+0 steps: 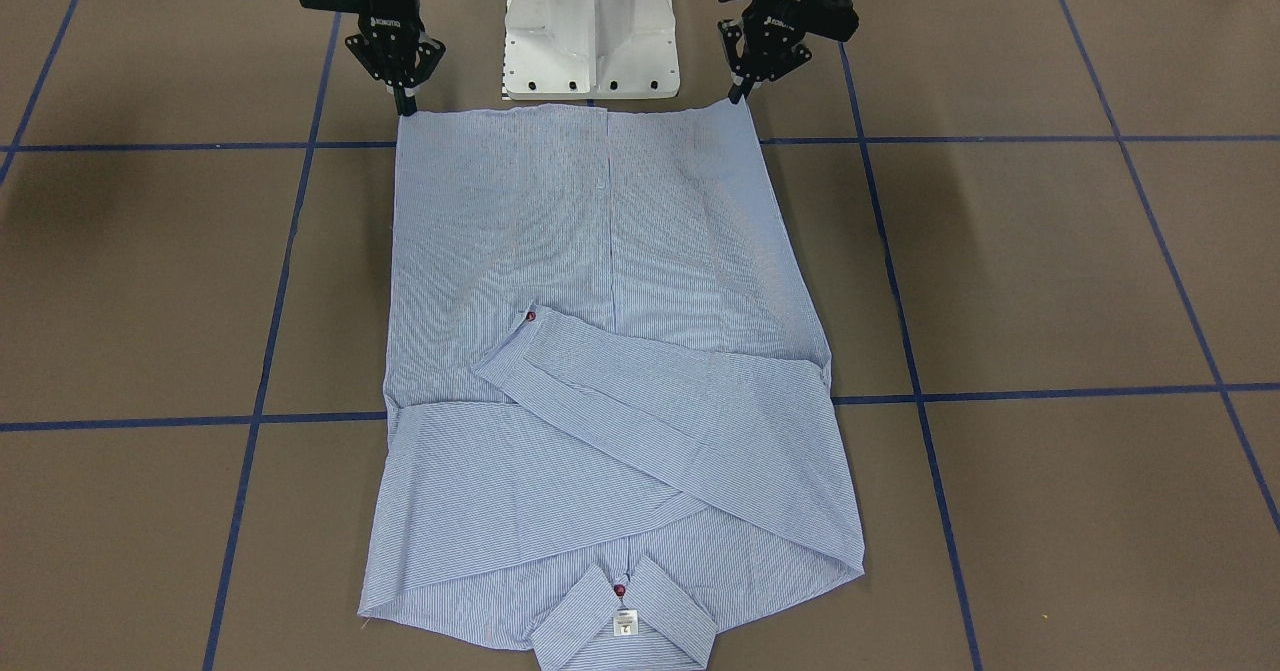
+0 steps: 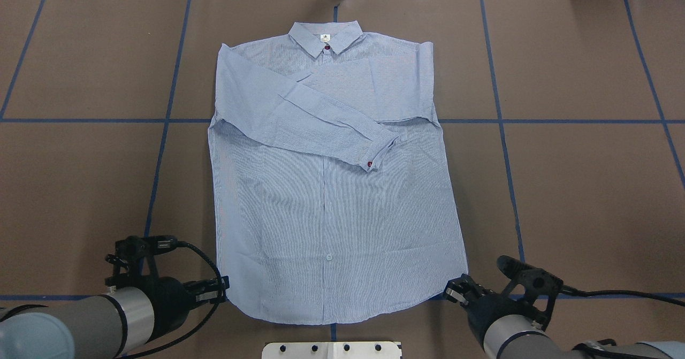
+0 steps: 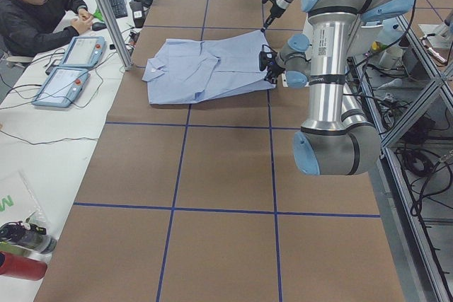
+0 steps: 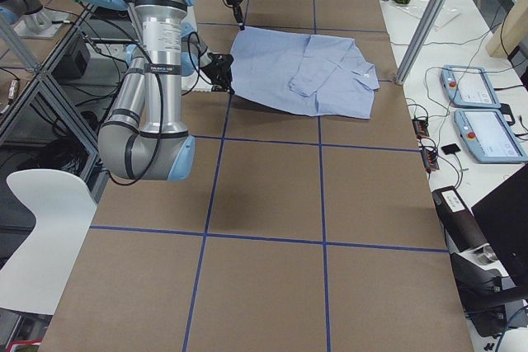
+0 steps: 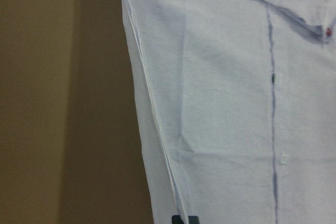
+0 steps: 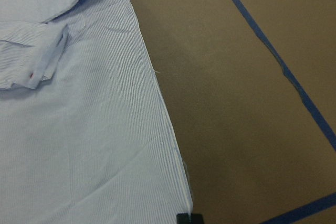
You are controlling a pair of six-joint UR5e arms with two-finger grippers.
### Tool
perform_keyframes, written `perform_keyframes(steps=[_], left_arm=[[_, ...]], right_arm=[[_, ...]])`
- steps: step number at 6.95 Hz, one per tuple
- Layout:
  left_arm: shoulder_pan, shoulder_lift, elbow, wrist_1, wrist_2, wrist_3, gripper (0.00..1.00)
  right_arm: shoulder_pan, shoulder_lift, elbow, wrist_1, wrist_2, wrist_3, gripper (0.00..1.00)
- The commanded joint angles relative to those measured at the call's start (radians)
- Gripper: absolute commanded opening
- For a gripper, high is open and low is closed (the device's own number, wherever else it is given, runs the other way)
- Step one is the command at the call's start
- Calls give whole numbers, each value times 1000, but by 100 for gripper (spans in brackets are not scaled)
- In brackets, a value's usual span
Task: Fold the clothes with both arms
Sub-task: 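Lift the hem with both grippers and fold it toward the collar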
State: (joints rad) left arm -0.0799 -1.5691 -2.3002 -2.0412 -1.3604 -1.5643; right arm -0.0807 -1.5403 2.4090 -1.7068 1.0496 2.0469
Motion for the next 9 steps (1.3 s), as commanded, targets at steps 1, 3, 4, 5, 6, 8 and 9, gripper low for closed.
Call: perform_keyframes(steps=[1,3,4,5,6,8,9], left_arm=[[-21,9,-309,213,-162,15,0],[-220,-24,-421,363,-349,132,0],[-288,-34,-374,398,-358,220,0],[-350,-95,-261,401,-349,275,0],[-377,-173,-140,401,-288,279,0],[-389,-297,40,403,-220,308,0],[-433,-311,44,401,-221,370,0]], right_arm=[[-10,119,278,-376,88,-1,0],[124,366,288,-607,244,-7,0],[181,379,285,-611,251,-86,0],[211,391,265,-610,254,-152,0],[273,400,222,-599,254,-224,0],[497,414,120,-498,370,-408,0],[607,430,10,-406,456,-488,0]])
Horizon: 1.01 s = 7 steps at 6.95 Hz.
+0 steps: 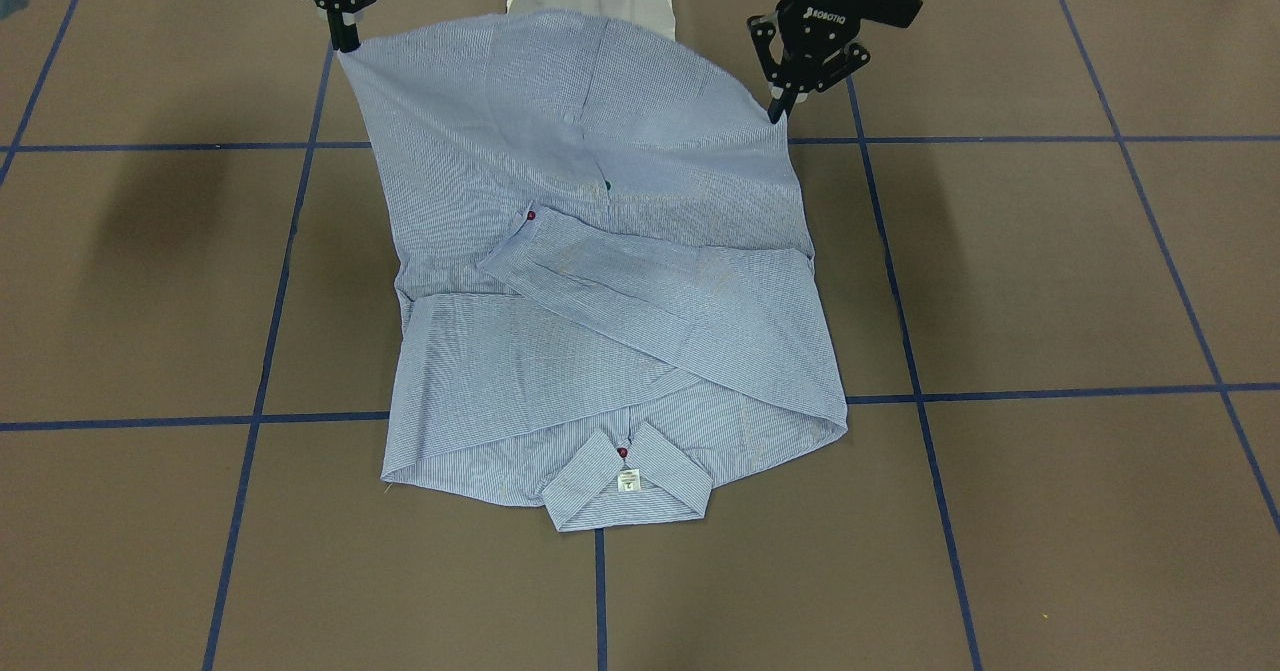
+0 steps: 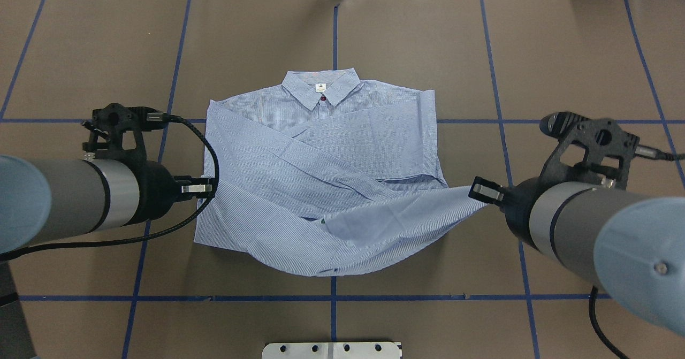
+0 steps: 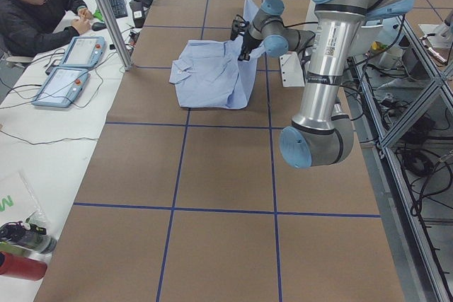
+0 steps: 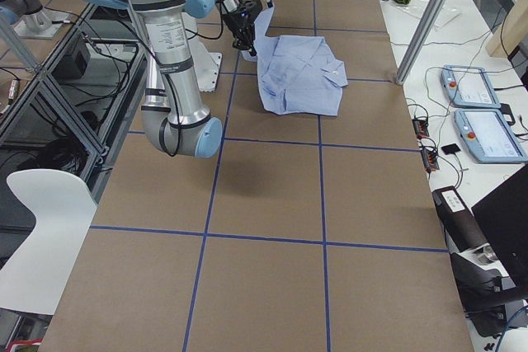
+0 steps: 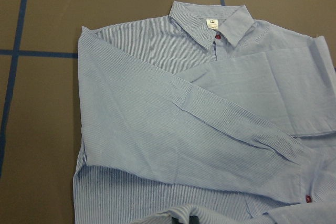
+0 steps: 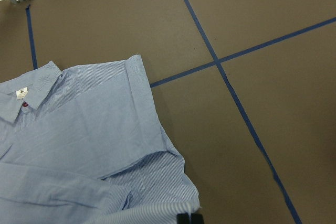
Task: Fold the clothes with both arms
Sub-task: 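Lift the hem with both grippers and fold it toward the collar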
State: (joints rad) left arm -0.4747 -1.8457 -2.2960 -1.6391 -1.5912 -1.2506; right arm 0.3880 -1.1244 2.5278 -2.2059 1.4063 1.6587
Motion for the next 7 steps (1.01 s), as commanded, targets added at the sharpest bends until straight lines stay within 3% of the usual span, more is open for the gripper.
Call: perform_keyframes(steps=[1,3,4,7], left_arm=[[-82,-36,52,-2,10,94,0],[-139,-113,180,-11,8,177,0],[-139,-134,273,-90,8,184,0],[-162,-138,546,-352,8,270,0]], right_arm=[[190,20,-242,204,111,-126,0],[241,21,-508,489,109,-183,0],[256,50,-599,556,111,-203,0],[302,126,-776,584,172,-294,0]])
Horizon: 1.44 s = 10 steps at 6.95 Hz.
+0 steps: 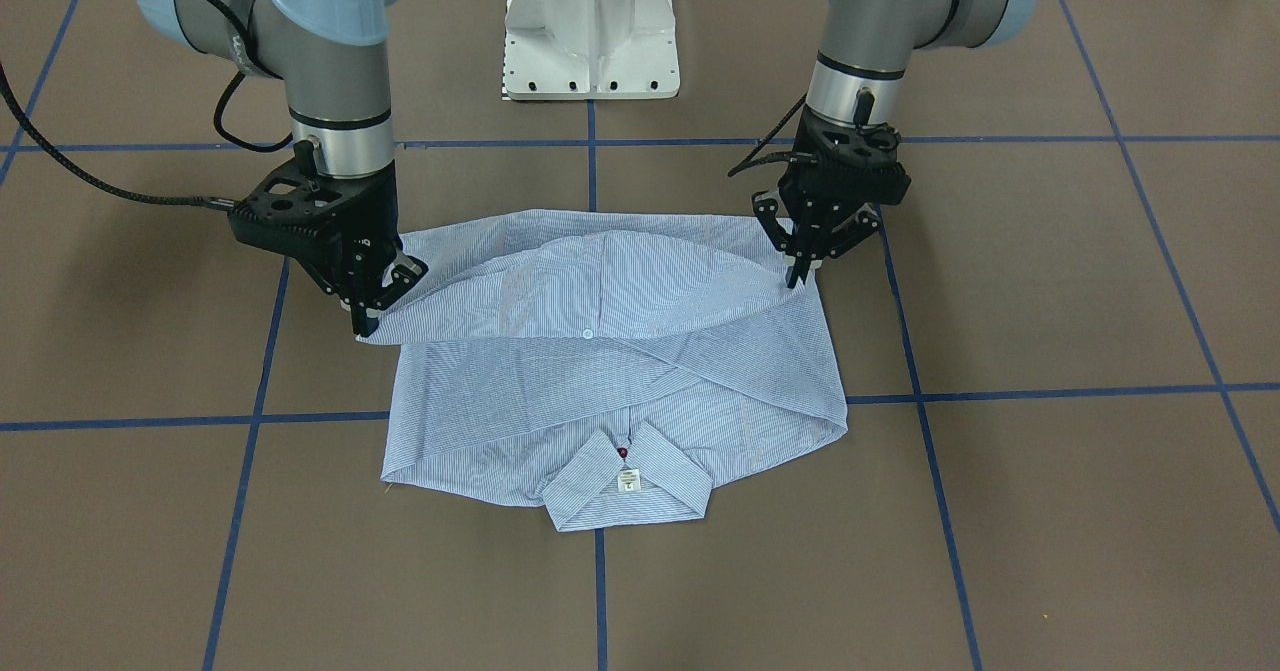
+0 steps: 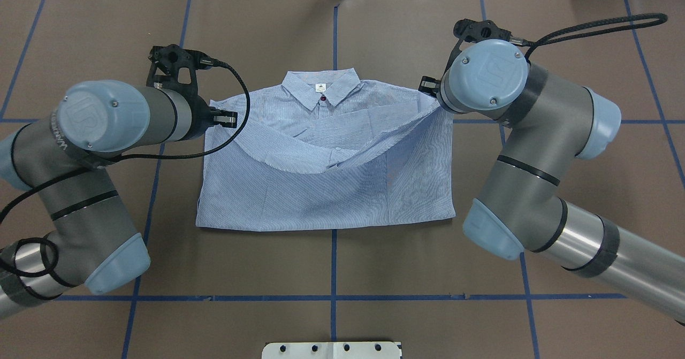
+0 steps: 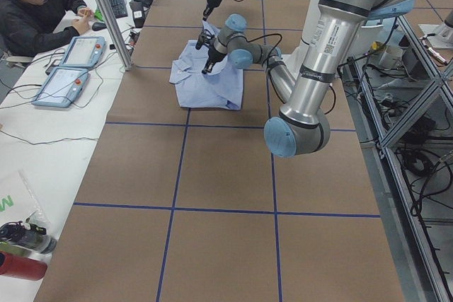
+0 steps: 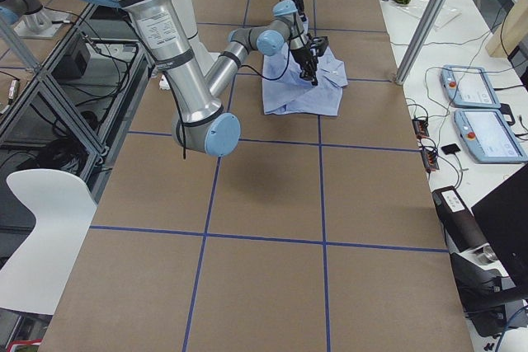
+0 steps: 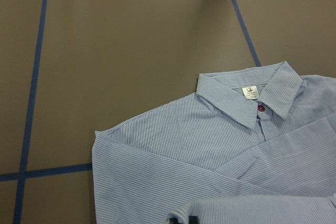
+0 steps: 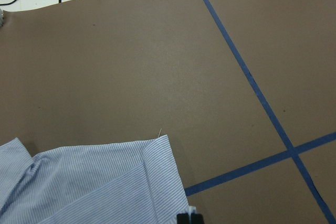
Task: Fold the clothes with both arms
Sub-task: 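Lift the hem with both grippers and fold it toward the collar, then lay the hem at the collar, open both grippers and withdraw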
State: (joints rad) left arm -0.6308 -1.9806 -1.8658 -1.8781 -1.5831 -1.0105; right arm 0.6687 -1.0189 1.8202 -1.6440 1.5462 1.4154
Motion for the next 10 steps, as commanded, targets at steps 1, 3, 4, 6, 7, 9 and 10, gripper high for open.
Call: perform_keyframes(steps=[1,3,4,6,7,9,10], left_arm=[[-18,-3,185,-219,0,85,0],[-20,-3,191,-233,0,89,0],[-23,-3,189,-233,-2,89,0],[-69,-3,192,-231,-9,165,0],[-88,-3,197,-228,-11,197,0],[-93,-3,198,-230,-11,225,0],[-93,-3,198,-230,-11,225,5]], right_arm=[[35,20,-141,132,50,-76,0],[41,33,-186,184,55,-84,0],[46,34,-186,185,67,-92,0],[72,33,-186,185,95,-128,0],[75,34,-200,187,97,-130,0],[77,39,-222,200,98,-136,0],[75,45,-228,201,101,-136,3]])
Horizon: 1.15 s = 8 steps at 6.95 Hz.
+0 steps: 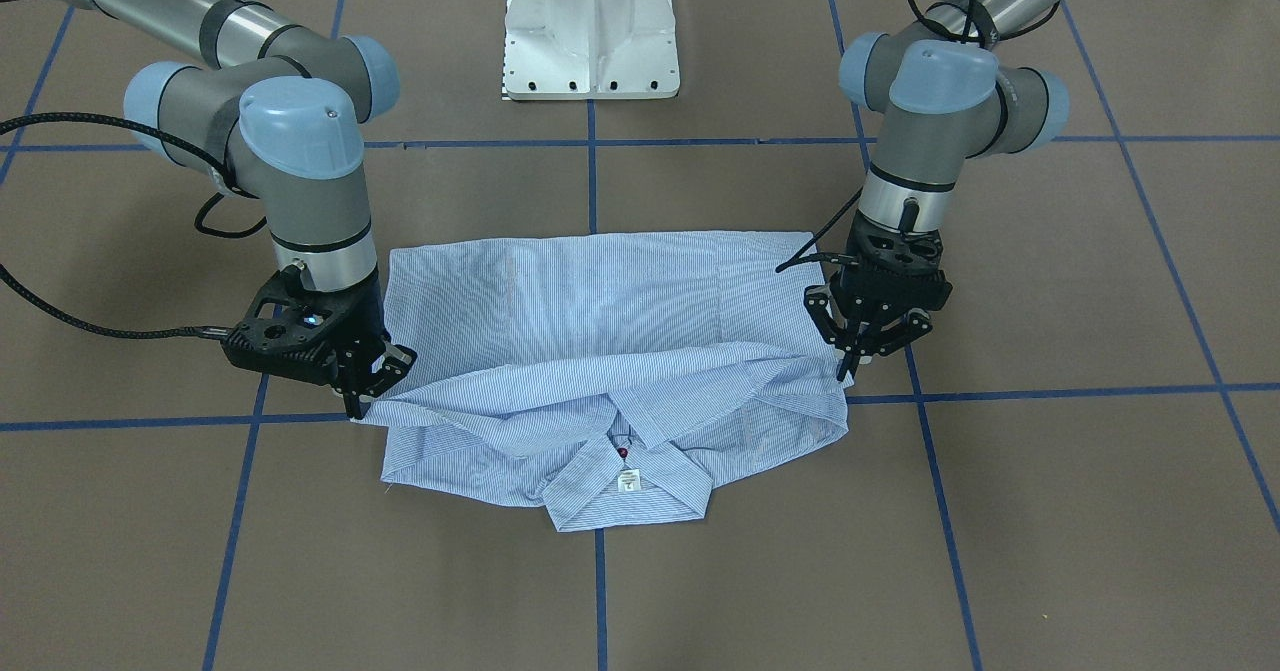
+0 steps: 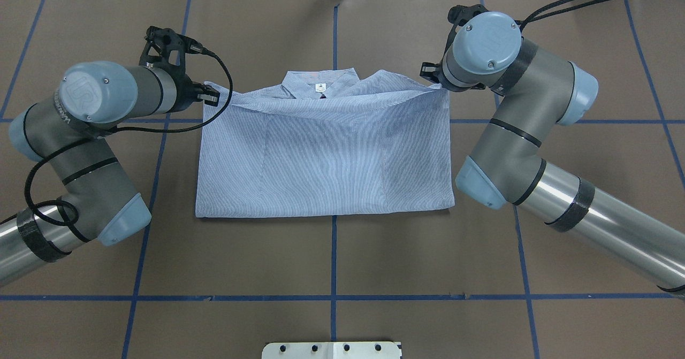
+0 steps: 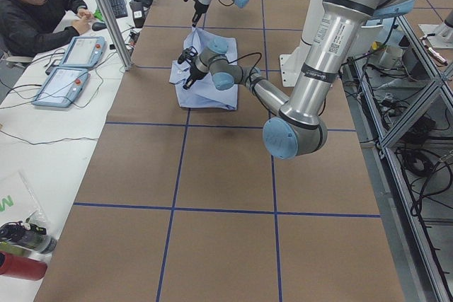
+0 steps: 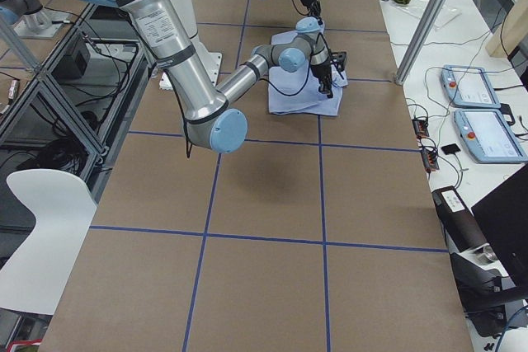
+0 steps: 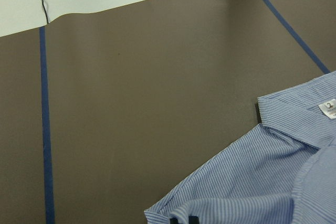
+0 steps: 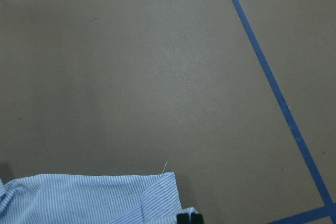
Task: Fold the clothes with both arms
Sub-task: 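Lay the hem at the collar, open both grippers and withdraw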
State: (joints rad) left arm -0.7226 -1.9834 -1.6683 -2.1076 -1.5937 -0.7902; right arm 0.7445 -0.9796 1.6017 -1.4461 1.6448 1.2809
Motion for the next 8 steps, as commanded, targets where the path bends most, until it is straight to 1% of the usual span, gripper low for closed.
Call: perform_keyframes(steps=[1,2,3,4,6,7,8], left_arm=[[-1,3,1,-3,1,8,99],[-3,2,-7,-5,-17,8,100],[-8,5,-22,-6,-93,8,100],[-11,38,-95,-3,-110,14,100],[-5,150,-203,-6,-112,-35,100],[32,196,-244,-11,-106,-153,100],[125,240,-251,-56,-62,-234,100]], right_arm=[[-2,15,-11,3,1,-2,98],[-1,34,-11,3,7,-2,100],[24,53,-6,-3,82,-6,100],[47,44,19,-7,149,-20,100],[55,-34,116,-7,144,-41,100],[55,-59,145,-8,141,-41,100],[55,-59,147,-7,139,-41,100]])
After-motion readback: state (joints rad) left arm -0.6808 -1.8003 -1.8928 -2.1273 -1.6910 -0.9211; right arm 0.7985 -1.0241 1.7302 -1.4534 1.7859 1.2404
